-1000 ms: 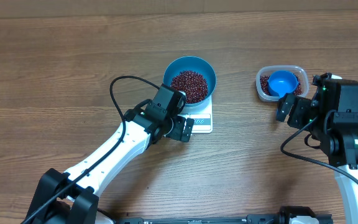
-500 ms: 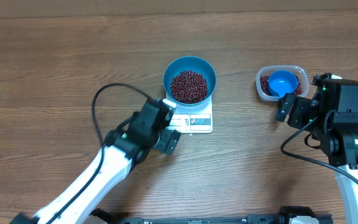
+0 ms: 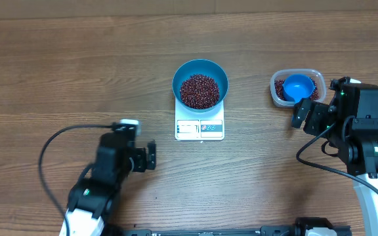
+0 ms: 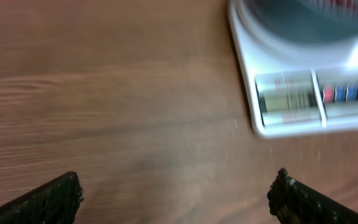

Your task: Scoop item into bowl and weigh 150g on scale

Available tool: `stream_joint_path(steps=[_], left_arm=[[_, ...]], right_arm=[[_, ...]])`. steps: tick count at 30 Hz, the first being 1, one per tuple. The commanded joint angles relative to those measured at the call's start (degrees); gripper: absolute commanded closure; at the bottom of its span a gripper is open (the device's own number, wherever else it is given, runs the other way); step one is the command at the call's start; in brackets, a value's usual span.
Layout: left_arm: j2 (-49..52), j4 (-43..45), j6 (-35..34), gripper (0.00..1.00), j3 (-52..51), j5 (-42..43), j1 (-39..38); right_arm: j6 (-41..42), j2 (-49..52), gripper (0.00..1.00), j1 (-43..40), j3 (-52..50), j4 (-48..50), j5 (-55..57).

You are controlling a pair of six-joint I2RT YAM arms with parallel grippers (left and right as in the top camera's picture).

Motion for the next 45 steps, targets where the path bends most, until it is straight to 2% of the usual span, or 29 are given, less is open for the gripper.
stream_joint_path(steps=[1,12,20,27,32,37,45], left_arm=[[-6.43,2.45,-3.80,0.00,-3.34,0.76,3.41],[-20.81,19.93,-3.78,0.00,-15.78,6.16,12.90],[-28.89,31.78,-3.85,0.00,-26.29,6.73,14.69],[-35.39,27.26,-4.22,0.00,-26.25,6.25,15.47],[-40.46,20.11,-4.22,0.00,-26.25,6.27,15.76],[-44.28,19.63,-3.41,0.00,-26.25,5.81,15.78],[-44.68,19.61,5.73,0.00,-26.25,6.56,15.78]], right_arm=[[-0.46,-0.57,0.00,-0.15,1.46,0.31,0.50],[-0.46,-0.57,0.00,-0.15,1.46,0.31,0.50],[-0.46,-0.57,0.00,-0.15,1.46,0.31,0.50],[-0.46,-0.57,0.00,-0.15,1.46,0.31,0.50],[-0.46,-0.57,0.00,-0.15,1.49,0.31,0.50],[-0.46,-0.57,0.00,-0.15,1.46,0.31,0.50],[-0.46,-0.57,0.00,-0.15,1.46,0.31,0.50]])
